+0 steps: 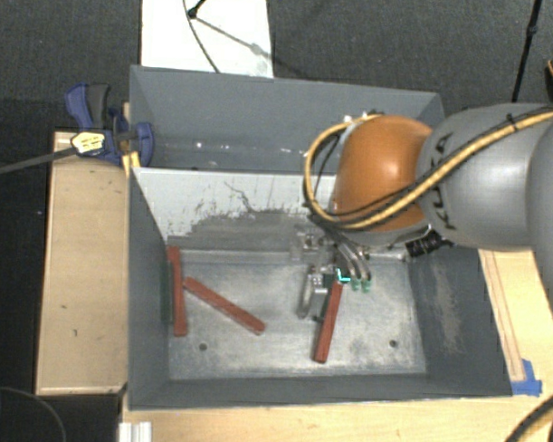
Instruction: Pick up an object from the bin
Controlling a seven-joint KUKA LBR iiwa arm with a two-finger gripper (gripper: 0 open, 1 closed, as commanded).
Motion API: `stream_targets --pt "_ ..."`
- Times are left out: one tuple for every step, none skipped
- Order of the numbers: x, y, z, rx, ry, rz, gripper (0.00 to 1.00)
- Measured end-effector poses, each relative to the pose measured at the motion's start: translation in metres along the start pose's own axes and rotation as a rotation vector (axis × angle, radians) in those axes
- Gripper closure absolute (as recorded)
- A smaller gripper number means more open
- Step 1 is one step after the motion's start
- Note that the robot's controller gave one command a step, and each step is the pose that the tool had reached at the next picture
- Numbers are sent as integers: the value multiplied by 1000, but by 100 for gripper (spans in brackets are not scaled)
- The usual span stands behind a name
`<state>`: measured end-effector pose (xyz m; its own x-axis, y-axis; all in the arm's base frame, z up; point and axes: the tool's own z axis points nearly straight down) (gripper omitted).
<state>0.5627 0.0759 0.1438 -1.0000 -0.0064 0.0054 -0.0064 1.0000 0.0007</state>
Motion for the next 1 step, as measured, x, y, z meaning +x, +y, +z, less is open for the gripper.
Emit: stream_targets --pt "5 -87 58 3 -4 -311 0"
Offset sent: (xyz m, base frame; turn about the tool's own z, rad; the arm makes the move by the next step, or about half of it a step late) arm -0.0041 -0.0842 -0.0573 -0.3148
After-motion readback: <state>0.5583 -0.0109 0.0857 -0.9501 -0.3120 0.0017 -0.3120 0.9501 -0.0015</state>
